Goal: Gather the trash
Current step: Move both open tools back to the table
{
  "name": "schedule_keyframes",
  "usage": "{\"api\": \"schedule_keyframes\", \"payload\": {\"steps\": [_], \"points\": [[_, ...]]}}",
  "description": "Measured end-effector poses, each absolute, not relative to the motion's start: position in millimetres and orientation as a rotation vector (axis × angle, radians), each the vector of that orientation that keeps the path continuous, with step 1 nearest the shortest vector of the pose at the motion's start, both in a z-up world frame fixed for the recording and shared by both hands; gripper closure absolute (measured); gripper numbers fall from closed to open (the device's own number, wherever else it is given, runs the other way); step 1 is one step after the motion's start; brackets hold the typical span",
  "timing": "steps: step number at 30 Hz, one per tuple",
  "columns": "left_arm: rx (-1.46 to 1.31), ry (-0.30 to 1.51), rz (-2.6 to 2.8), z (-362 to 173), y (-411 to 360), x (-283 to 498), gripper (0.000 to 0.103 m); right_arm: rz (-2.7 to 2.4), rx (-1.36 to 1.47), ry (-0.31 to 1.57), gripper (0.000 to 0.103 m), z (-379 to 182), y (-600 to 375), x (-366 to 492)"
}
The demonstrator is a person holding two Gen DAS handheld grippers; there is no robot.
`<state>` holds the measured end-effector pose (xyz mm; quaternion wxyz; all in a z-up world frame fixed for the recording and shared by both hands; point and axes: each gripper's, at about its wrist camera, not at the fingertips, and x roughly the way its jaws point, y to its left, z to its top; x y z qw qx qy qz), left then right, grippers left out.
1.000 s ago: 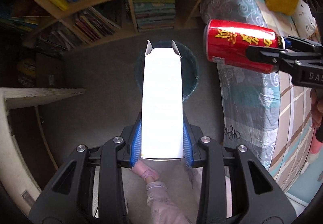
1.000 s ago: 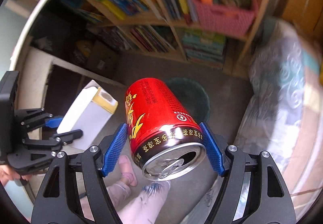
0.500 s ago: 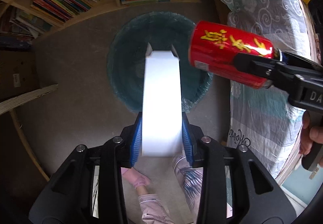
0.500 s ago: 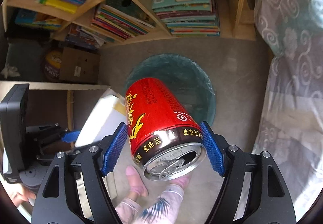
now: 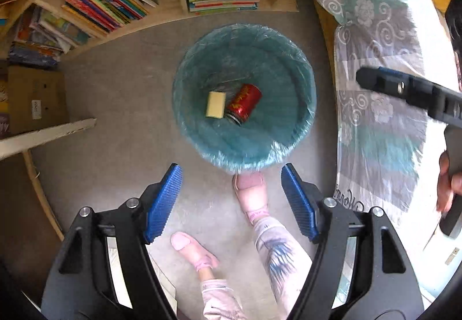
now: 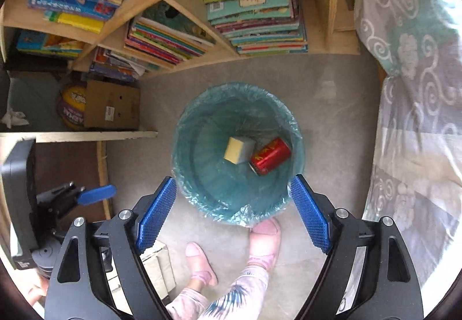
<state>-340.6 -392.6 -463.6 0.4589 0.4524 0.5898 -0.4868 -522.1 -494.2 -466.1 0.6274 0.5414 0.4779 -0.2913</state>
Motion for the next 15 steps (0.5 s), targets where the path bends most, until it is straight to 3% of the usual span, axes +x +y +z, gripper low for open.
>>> {"api": "schedule_keyframes", "payload": {"steps": [12, 15], "points": [[0.915, 1.377, -1.085, -293, -317, -287, 0.028, -0.381, 1.012, 1.101, 0.021, -318, -471, -472], [0.852, 1.304, -1.016, -242, -299, -266, 0.022, -0.267, 0.874, 1.098, 0.021, -270, -464, -437]]}}
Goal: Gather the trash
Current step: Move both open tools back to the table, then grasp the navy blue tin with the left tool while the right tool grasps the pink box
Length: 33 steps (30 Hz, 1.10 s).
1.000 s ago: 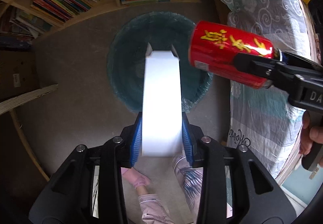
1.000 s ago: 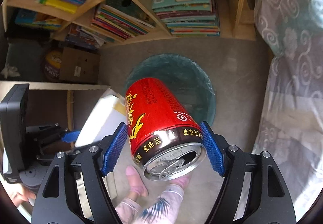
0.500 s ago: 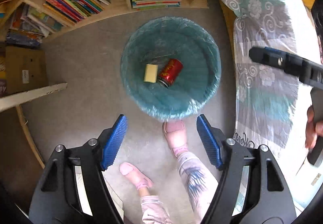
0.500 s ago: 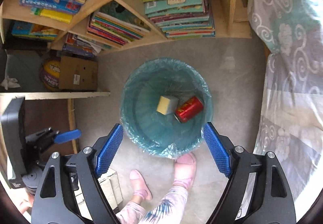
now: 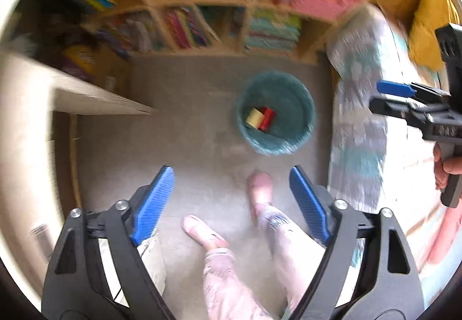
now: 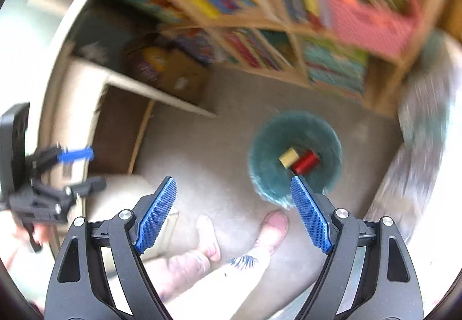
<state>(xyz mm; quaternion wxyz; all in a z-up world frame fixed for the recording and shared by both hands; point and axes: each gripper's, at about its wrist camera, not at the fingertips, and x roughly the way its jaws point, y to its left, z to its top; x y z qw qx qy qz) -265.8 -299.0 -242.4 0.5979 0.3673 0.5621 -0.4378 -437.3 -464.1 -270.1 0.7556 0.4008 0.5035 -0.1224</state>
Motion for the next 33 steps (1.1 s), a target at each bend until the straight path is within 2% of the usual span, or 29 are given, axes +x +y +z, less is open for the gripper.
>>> {"api": "schedule_keyframes", "payload": {"steps": [5, 7, 10, 15, 23, 33], "points": [[0.682, 1.249, -0.891, -174, -254, -228, 0.022, -0.07, 0.658, 1.07, 0.021, -196, -449, -378], [0.631, 1.221, -0.831, -149, -229, -215, 0.022, 0.002, 0.568, 1.059, 0.018, -169, -441, -354], [0.579, 1.185, -0.743, -121, -193, -198, 0.014, 0.122, 0.45, 1.03, 0.015, -130, -427, -313], [0.507, 1.138, -0.602, -86, -128, -162, 0.012, 0.28, 0.286, 1.004, 0.014, -87, -396, -244], [0.406, 1.138, -0.459, -75, -54, -99, 0.01, 0.428, 0.075, 0.977, 0.014, -42, -338, -153], [0.313, 1.098, -0.452, -66, -27, -43, 0.01, 0.523, -0.123, 0.96, 0.014, -18, -297, -62]]}}
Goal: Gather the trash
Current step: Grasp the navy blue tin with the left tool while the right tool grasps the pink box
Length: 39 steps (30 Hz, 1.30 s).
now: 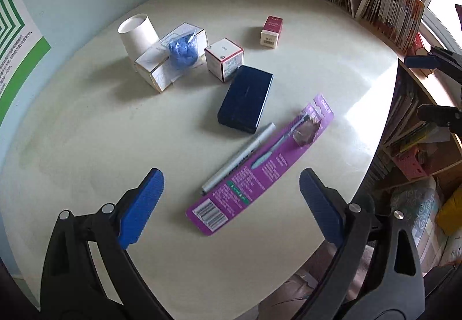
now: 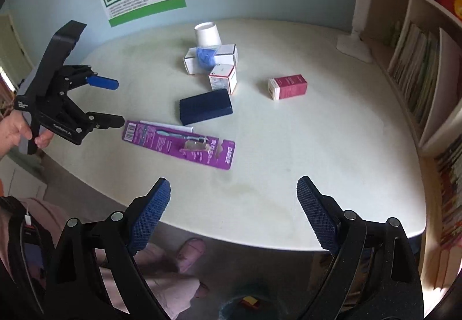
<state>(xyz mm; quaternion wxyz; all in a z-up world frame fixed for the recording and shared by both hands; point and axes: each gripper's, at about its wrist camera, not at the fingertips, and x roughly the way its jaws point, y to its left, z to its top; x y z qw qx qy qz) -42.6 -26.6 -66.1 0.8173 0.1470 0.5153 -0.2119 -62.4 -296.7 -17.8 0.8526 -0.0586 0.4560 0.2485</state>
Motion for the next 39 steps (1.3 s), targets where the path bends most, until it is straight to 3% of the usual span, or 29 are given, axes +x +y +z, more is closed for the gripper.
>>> {"api": "schedule_keyframes", "payload": {"steps": [18, 28, 34, 37, 39], "points": [[0.368, 1.217, -0.405, -125, -94, 42, 0.01, 0.951, -0.548, 1.006, 0.014, -56, -289, 126], [0.315, 1.319, -0.292, -152, -92, 56, 0.011, 1.191, -0.78, 0.979, 0.014, -96, -261, 170], [0.3, 1.321, -0.286, -156, -91, 53, 0.02, 1.289, -0.844, 0.933, 0.014, -114, -242, 181], [0.311, 1.313, -0.278, -155, -92, 56, 0.021, 1.324, -0.874, 0.924, 0.017, -122, -236, 184], [0.308, 1.312, -0.279, -155, -92, 55, 0.025, 1.346, -0.893, 0.928, 0.038, -127, -232, 184]]}}
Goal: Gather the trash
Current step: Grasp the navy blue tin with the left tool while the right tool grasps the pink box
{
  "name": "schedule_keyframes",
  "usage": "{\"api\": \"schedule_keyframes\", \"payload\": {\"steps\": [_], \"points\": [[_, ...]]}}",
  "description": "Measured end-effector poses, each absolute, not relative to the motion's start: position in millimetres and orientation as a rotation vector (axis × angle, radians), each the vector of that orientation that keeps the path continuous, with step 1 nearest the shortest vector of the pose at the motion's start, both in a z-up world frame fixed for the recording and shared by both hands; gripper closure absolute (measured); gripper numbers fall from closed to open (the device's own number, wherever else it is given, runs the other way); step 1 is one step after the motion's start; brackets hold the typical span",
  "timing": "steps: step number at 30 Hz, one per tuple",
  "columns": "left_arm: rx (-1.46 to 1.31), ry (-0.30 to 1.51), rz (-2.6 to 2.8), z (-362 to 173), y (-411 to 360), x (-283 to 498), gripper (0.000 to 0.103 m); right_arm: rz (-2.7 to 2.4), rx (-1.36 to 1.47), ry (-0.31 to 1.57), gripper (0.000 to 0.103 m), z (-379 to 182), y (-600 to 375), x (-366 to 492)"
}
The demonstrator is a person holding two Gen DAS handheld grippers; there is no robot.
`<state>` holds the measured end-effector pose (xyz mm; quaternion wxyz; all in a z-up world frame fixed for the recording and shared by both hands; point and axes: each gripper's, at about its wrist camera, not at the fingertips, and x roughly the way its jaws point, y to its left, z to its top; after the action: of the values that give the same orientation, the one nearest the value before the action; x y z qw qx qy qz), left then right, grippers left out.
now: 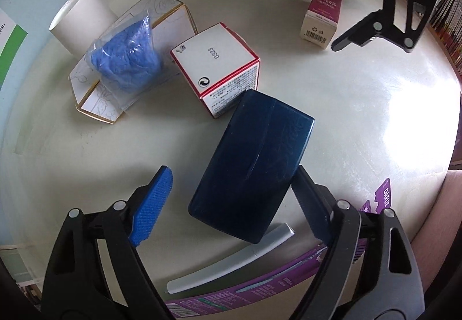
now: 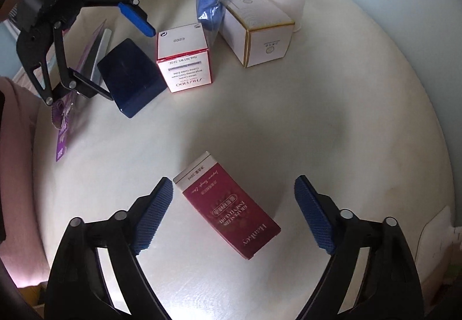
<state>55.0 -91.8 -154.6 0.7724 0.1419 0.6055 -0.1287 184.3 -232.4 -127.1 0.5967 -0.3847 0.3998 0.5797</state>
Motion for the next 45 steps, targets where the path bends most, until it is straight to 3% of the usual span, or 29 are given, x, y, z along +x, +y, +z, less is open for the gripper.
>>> {"api": "schedule_keyframes", "payload": {"steps": [1, 2, 3, 5, 24, 25, 26, 28, 32, 34, 41, 44, 45], "points": [[0.299, 1.313, -0.287, -154, -92, 55, 0.029, 1.357, -0.87, 0.937, 0.038, -127, -232, 186], [0.29, 1.313, -0.298, -152, -93, 55, 0.041, 1.364, -0.851, 0.946, 0.049, -127, -232, 189], [0.297, 1.312, -0.294, -151, -95, 54, 0.044, 1.36, -0.837, 0.949, 0.06, -126, -233, 190], [0.324, 1.305, -0.295, -150, -97, 52, 0.047, 1.349, -0.815, 0.964, 0.072, -126, -235, 191], [0.329, 1.223, -0.215, -101, -61, 30, 0.051, 1.204, -0.546, 1.016, 0.073, -88, -277, 176], [0.325, 1.222, -0.209, -100, -53, 27, 0.057, 1.201, -0.537, 1.016, 0.073, -85, -273, 178], [0.314, 1.221, -0.209, -98, -49, 23, 0.071, 1.195, -0.531, 1.013, 0.073, -83, -270, 174], [0.287, 1.227, -0.195, -95, -39, 19, 0.082, 1.182, -0.514, 1.008, 0.073, -79, -264, 175], [0.239, 1.237, -0.175, -93, -10, 10, 0.088, 1.165, -0.483, 1.005, 0.073, -76, -255, 157], [0.225, 1.241, -0.19, -93, -3, 8, 0.098, 1.156, -0.48, 1.007, 0.073, -74, -251, 150], [0.204, 1.258, -0.227, -114, 6, 21, 0.098, 1.114, -0.465, 1.015, 0.073, -72, -242, 133], [0.177, 1.266, -0.205, -118, 8, 23, 0.084, 1.094, -0.451, 1.012, 0.073, -71, -241, 129], [0.163, 1.263, -0.2, -117, 11, 25, 0.066, 1.089, -0.446, 1.013, 0.073, -71, -241, 128]]}}
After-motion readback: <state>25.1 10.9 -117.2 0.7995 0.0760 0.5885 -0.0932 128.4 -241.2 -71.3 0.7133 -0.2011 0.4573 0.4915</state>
